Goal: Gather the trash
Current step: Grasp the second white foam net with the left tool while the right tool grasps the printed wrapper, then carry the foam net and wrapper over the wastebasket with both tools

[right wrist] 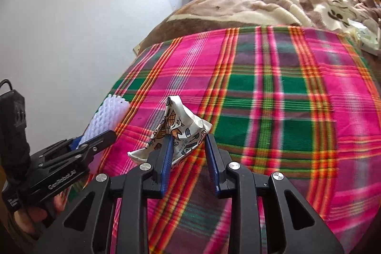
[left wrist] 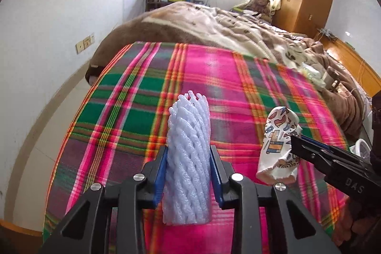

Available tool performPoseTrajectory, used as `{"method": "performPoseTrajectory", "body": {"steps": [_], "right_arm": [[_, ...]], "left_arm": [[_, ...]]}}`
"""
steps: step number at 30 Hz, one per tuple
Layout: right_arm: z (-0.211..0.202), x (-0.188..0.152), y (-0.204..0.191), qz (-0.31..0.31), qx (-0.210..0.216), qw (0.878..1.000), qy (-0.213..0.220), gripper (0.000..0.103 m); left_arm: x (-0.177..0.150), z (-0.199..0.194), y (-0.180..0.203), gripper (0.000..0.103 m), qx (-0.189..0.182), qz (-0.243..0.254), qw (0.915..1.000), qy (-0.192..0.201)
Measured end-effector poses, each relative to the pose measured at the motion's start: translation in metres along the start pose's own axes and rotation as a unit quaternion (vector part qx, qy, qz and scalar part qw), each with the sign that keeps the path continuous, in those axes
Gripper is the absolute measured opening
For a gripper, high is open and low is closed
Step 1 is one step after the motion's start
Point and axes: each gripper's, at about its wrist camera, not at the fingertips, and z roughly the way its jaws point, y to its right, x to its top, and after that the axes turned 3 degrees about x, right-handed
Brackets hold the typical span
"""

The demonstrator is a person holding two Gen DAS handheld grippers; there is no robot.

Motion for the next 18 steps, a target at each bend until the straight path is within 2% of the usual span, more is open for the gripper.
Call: {"method": "performPoseTrajectory", "body": {"steps": [4, 18], "right_arm": [[-0.018, -0.002, 0.003, -0.009, -0.026, 0.999, 0.023, 0.028], [-0.083, -0.01, 0.029, -0.002, -0.064, 0.995, 0.08, 0.028]], "left_arm": [[-0.004, -0.02, 0.018, 0.033, -0.006, 0.014, 0.9997, 0.018], [-0.018, -0.075, 0.078, 0.033, -0.047, 0.041, 0.9963, 0.059]]}}
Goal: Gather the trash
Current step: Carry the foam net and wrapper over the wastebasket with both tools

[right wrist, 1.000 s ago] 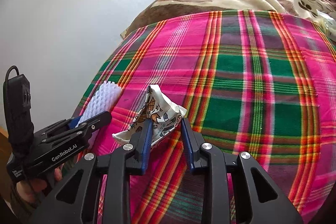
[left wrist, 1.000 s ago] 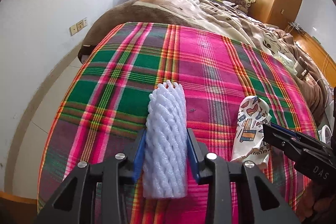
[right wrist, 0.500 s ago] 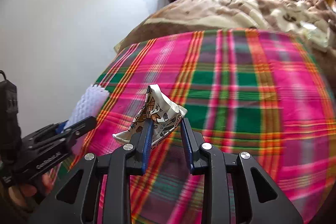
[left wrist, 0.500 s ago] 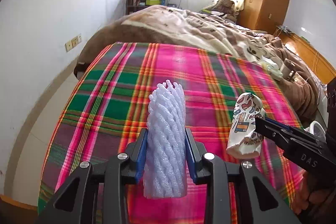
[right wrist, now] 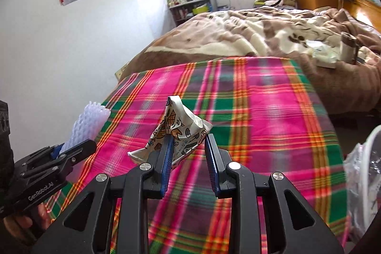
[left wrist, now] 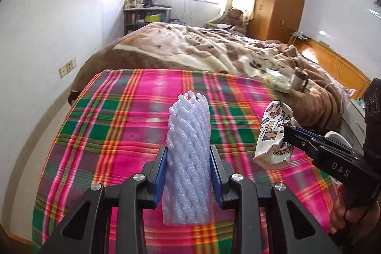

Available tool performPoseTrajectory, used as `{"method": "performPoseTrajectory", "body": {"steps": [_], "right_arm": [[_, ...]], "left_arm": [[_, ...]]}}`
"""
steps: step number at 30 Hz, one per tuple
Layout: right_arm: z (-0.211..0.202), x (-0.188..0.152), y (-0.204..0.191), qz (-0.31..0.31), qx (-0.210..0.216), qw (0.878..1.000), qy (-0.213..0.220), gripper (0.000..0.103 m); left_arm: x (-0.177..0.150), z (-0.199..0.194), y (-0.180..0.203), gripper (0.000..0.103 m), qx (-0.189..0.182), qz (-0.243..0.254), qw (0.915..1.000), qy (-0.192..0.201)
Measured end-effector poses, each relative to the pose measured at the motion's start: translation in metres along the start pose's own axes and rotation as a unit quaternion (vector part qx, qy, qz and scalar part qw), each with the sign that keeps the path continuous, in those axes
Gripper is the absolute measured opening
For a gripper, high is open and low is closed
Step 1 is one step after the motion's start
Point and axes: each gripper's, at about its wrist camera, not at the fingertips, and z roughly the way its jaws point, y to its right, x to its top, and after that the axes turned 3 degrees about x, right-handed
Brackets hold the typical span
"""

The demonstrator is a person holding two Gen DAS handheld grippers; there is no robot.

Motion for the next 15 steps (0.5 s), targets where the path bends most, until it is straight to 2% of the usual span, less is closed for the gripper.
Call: {"method": "performPoseTrajectory", "body": {"steps": [15], "right_arm": [[-0.07, -0.007, 0.061, 0.02, -0.059, 0.996, 0.062, 0.028]], "left_arm": [[-0.001, -0.033, 0.096, 0.033, -0.059, 0.039, 0.997, 0.033]]}}
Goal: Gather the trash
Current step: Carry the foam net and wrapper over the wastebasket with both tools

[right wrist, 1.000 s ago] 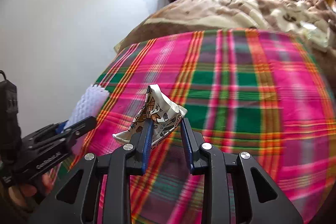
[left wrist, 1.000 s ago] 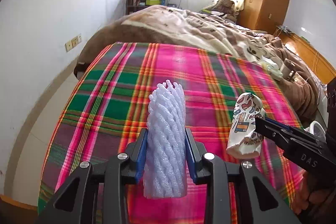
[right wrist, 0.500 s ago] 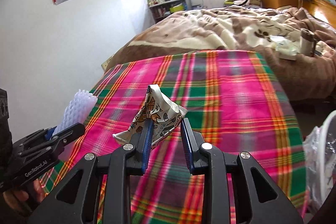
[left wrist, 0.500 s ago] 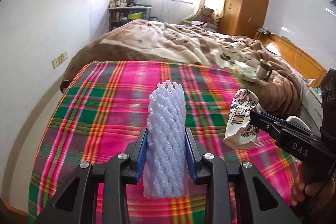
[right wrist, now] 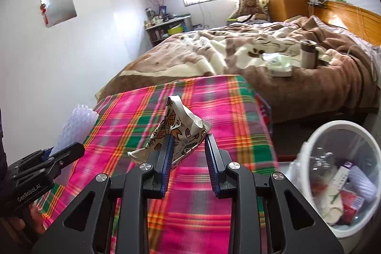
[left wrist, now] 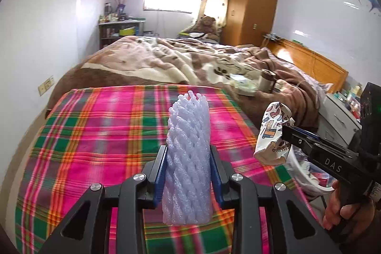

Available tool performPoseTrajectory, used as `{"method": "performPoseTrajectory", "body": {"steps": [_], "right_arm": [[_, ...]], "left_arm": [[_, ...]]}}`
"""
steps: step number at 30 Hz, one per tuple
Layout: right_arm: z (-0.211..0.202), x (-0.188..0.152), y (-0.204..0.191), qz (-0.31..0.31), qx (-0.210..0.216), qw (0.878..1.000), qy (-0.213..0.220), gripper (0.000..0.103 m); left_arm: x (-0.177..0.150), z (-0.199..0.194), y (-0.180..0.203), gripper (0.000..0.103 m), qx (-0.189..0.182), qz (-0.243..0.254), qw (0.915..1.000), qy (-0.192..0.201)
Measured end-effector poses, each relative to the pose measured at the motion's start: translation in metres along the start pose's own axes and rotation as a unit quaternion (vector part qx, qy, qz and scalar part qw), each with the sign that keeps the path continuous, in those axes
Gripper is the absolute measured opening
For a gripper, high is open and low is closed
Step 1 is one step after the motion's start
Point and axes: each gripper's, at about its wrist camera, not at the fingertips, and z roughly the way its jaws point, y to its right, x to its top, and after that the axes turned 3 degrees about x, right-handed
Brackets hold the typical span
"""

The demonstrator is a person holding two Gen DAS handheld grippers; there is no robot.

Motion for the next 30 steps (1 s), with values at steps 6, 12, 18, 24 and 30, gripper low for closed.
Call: {"method": "performPoseTrajectory", "body": {"steps": [6, 12, 18, 24, 30], "right_arm": [[-0.024, 0.0, 0.029, 0.016, -0.023, 0.999, 0.02, 0.028], [-0.047, 0.0, 0.064, 0.031, -0.061, 0.997, 0.039, 0.028], [-0.064, 0.0, 0.101, 0.05, -0.102, 0.992, 0.045, 0.028], [-0.077, 0.0, 0.125, 0.052, -0.141, 0.987, 0.048, 0.028], [-0.086, -0.004, 0.145, 0.046, -0.185, 0.981, 0.044, 0.028]], "left_arm": [[0.004, -0.001, 0.04, 0.033, -0.025, 0.019, 0.9995, 0.009], [0.006, 0.005, 0.085, 0.033, -0.055, 0.042, 0.9976, 0.009], [0.006, 0.017, 0.134, 0.034, -0.092, 0.059, 0.994, 0.005], [0.005, 0.029, 0.175, 0.034, -0.12, 0.076, 0.9898, -0.002], [-0.001, 0.045, 0.217, 0.034, -0.142, 0.099, 0.9848, -0.014]]}}
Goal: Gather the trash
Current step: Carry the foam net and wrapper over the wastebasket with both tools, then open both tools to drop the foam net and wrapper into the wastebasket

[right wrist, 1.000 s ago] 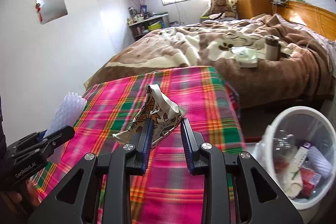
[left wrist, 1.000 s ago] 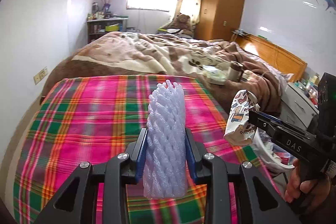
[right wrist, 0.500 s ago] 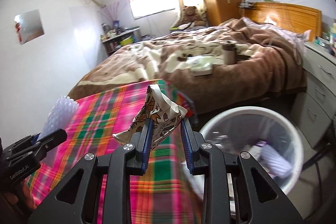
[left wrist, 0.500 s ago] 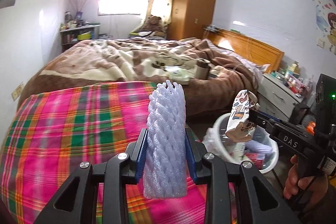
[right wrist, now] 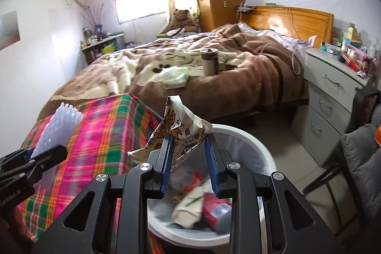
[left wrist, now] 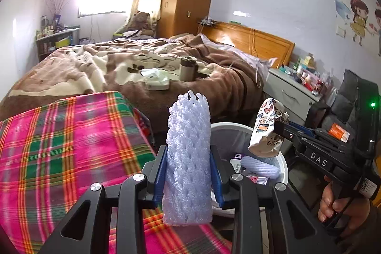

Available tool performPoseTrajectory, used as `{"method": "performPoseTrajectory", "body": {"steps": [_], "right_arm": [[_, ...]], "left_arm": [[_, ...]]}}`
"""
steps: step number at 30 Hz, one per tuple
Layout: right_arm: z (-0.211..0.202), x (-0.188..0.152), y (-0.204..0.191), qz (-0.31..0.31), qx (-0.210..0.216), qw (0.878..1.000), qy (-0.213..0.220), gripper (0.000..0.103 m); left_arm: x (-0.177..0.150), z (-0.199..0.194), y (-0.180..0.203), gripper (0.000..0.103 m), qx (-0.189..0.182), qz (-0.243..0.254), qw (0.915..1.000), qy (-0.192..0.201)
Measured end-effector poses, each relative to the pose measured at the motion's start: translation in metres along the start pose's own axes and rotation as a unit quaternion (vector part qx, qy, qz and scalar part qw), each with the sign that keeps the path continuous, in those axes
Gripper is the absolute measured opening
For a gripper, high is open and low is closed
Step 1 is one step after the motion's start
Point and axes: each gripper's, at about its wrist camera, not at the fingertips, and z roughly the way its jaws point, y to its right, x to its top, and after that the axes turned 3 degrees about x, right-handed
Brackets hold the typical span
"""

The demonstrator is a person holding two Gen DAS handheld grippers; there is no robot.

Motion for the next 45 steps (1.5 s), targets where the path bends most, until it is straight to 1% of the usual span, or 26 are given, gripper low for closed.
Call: {"method": "performPoseTrajectory", "body": {"steps": [2, 4, 7, 9, 14, 19, 21, 23, 26, 28, 29, 32, 38, 45], "right_arm": [[0.001, -0.001, 0.01, 0.0, -0.012, 1.0, -0.004, 0.028], [0.0, -0.002, 0.018, 0.0, -0.019, 1.0, -0.01, 0.028], [0.001, -0.003, 0.028, 0.002, -0.029, 0.999, -0.016, 0.028], [0.002, -0.004, 0.034, 0.003, -0.035, 0.999, -0.019, 0.029], [0.007, -0.008, 0.043, -0.005, -0.045, 0.999, -0.03, 0.029], [0.017, -0.011, 0.047, -0.016, -0.047, 0.997, -0.054, 0.029], [0.02, -0.012, 0.051, -0.017, -0.042, 0.997, -0.061, 0.029], [0.023, -0.013, 0.054, -0.016, -0.039, 0.997, -0.066, 0.029], [0.027, -0.015, 0.057, -0.016, -0.043, 0.996, -0.077, 0.029], [0.025, -0.015, 0.057, -0.017, -0.042, 0.996, -0.078, 0.031], [0.024, -0.015, 0.058, -0.017, -0.041, 0.996, -0.077, 0.036], [0.023, -0.015, 0.059, -0.018, -0.038, 0.996, -0.072, 0.05], [0.015, -0.015, 0.059, -0.009, -0.033, 0.997, -0.062, 0.05], [0.005, -0.018, 0.049, -0.007, -0.026, 0.999, -0.047, 0.051]], "left_arm": [[-0.001, 0.007, 0.012, 0.034, -0.004, 0.009, 0.9999, -0.001], [-0.001, 0.015, 0.023, 0.034, -0.019, 0.01, 0.9997, -0.008], [-0.002, 0.022, 0.036, 0.034, -0.015, 0.02, 0.9996, -0.009], [-0.002, 0.027, 0.045, 0.034, -0.02, 0.024, 0.9995, -0.01], [-0.005, 0.037, 0.056, 0.034, -0.03, 0.024, 0.9991, -0.02], [-0.006, 0.048, 0.061, 0.035, -0.036, 0.025, 0.9986, -0.031], [-0.005, 0.051, 0.062, 0.037, -0.033, 0.027, 0.9986, -0.033], [-0.006, 0.054, 0.063, 0.046, -0.029, 0.028, 0.9986, -0.035], [-0.006, 0.059, 0.062, 0.048, -0.033, 0.021, 0.9984, -0.04], [-0.007, 0.059, 0.061, 0.05, -0.032, 0.022, 0.9985, -0.039], [-0.007, 0.059, 0.06, 0.052, -0.03, 0.021, 0.9986, -0.039], [-0.006, 0.058, 0.059, 0.055, -0.032, 0.018, 0.9987, -0.036], [-0.007, 0.049, 0.054, 0.055, -0.026, 0.011, 0.999, -0.033], [-0.011, 0.03, 0.047, 0.055, -0.003, 0.004, 0.9998, -0.022]]}}
